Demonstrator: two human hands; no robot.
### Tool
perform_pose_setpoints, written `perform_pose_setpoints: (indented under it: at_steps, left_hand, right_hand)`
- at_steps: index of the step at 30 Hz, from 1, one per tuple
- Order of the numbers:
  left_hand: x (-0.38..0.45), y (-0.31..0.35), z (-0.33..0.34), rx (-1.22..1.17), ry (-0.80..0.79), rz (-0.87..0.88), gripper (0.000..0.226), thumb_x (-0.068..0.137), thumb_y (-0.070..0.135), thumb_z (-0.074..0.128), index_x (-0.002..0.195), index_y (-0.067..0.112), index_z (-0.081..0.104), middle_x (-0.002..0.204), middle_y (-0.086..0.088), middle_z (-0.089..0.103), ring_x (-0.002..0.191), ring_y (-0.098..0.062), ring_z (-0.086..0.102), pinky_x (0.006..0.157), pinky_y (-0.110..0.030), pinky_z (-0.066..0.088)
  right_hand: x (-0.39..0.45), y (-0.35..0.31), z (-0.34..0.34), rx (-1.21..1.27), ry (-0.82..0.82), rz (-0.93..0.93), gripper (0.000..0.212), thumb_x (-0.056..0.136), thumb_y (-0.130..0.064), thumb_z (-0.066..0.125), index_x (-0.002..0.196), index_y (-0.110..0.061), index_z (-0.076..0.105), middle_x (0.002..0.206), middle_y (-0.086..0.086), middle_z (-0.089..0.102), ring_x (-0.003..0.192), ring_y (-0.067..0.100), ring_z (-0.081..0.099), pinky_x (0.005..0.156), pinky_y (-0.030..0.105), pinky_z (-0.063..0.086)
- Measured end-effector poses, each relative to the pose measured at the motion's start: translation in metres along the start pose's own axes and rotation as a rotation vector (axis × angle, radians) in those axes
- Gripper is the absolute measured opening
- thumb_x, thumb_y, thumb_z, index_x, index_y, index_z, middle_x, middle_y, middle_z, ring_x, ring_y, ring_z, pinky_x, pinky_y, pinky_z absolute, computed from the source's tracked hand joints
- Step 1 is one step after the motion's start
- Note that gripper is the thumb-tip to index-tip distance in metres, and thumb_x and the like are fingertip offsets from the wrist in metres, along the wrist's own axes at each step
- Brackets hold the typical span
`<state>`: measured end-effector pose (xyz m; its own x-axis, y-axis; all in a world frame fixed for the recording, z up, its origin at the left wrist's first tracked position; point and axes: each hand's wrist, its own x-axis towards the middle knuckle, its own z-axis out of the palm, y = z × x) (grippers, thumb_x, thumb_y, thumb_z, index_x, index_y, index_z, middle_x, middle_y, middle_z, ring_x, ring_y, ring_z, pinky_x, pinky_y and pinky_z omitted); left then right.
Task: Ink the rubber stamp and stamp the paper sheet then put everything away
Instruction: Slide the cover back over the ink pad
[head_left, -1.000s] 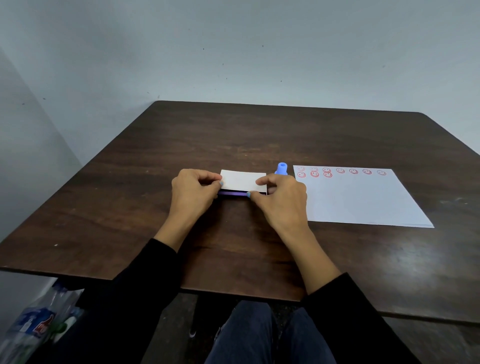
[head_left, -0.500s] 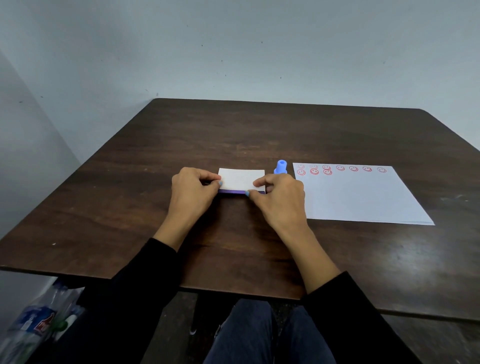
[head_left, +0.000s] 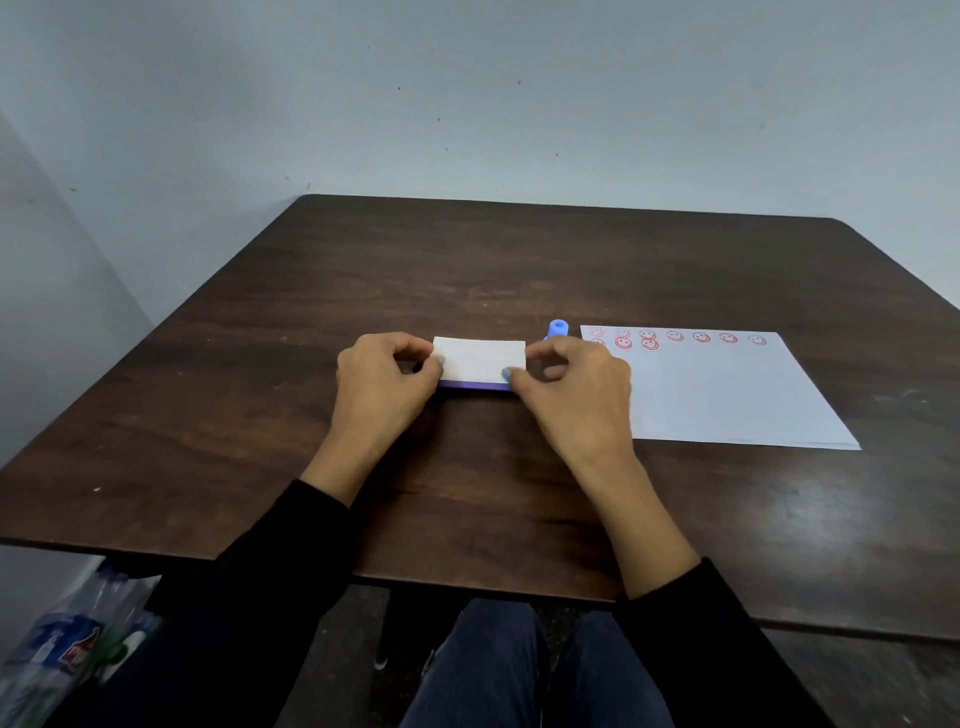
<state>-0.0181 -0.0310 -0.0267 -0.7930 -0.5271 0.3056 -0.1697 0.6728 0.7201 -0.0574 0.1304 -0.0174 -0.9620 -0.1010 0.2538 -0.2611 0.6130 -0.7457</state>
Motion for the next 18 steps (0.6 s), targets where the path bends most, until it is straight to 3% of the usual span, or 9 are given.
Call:
perform_pose_setpoints:
  at_steps: [2, 4, 6, 8, 10, 12, 18]
  left_hand:
    - [-0.001, 0.001, 0.0, -0.016, 0.023, 0.009, 0.02, 0.08, 0.028, 0.065, 0.096, 0.019, 0.071, 0.089, 0.001, 0.072, 0.076, -0.004, 0.063, 0.079, -0.024, 0.047]
    - [-0.001, 0.001, 0.001, 0.004, 0.001, 0.037, 0.031, 0.083, 0.03, 0.063, 0.11, 0.017, 0.066, 0.108, -0.002, 0.07, 0.102, -0.015, 0.062, 0.094, -0.029, 0.045]
    - [-0.001, 0.002, 0.003, 0.057, -0.099, 0.084, 0.045, 0.085, 0.032, 0.061, 0.127, 0.016, 0.055, 0.132, -0.004, 0.058, 0.127, -0.02, 0.046, 0.106, -0.031, 0.032]
    - [-0.002, 0.003, 0.006, 0.102, -0.229, 0.123, 0.058, 0.085, 0.036, 0.061, 0.137, 0.019, 0.043, 0.147, -0.005, 0.042, 0.14, -0.02, 0.027, 0.113, -0.037, 0.022]
    - [-0.004, 0.003, 0.008, 0.129, -0.298, 0.145, 0.064, 0.084, 0.041, 0.06, 0.141, 0.022, 0.037, 0.152, -0.005, 0.033, 0.144, -0.019, 0.018, 0.116, -0.042, 0.017]
    - [-0.004, 0.003, 0.008, 0.145, -0.319, 0.153, 0.066, 0.083, 0.044, 0.06, 0.141, 0.023, 0.036, 0.152, -0.004, 0.031, 0.144, -0.019, 0.017, 0.116, -0.045, 0.016]
    - [-0.006, 0.004, 0.007, 0.109, -0.263, 0.135, 0.063, 0.083, 0.041, 0.062, 0.139, 0.02, 0.04, 0.15, -0.005, 0.037, 0.142, -0.02, 0.022, 0.115, -0.047, 0.018]
  right_hand:
    - [0.0, 0.004, -0.014, -0.012, 0.081, -0.033, 0.018, 0.078, -0.024, 0.068, 0.094, -0.017, 0.071, 0.099, 0.003, 0.073, 0.094, 0.018, 0.066, 0.073, 0.019, 0.039]
    - [0.002, 0.013, -0.029, -0.148, 0.113, -0.07, 0.024, 0.083, -0.026, 0.063, 0.105, -0.017, 0.068, 0.112, 0.005, 0.069, 0.104, 0.025, 0.061, 0.081, 0.029, 0.043]
    - [0.003, 0.027, -0.042, -0.367, 0.039, -0.049, 0.04, 0.086, -0.034, 0.059, 0.122, -0.015, 0.057, 0.132, 0.009, 0.056, 0.122, 0.03, 0.047, 0.095, 0.039, 0.04]
    - [0.001, 0.039, -0.051, -0.537, -0.108, 0.025, 0.056, 0.089, -0.044, 0.052, 0.136, -0.015, 0.043, 0.15, 0.011, 0.036, 0.138, 0.031, 0.029, 0.107, 0.045, 0.03]
    - [-0.002, 0.046, -0.055, -0.585, -0.227, 0.092, 0.063, 0.09, -0.051, 0.045, 0.141, -0.017, 0.033, 0.156, 0.01, 0.023, 0.143, 0.031, 0.019, 0.111, 0.047, 0.024]
    - [-0.006, 0.049, -0.054, -0.59, -0.275, 0.109, 0.064, 0.09, -0.055, 0.041, 0.142, -0.019, 0.031, 0.156, 0.01, 0.022, 0.143, 0.03, 0.019, 0.112, 0.047, 0.023]
    - [-0.017, 0.049, -0.05, -0.592, -0.23, 0.098, 0.064, 0.089, -0.058, 0.038, 0.141, -0.021, 0.034, 0.155, 0.009, 0.026, 0.143, 0.029, 0.021, 0.112, 0.046, 0.023]
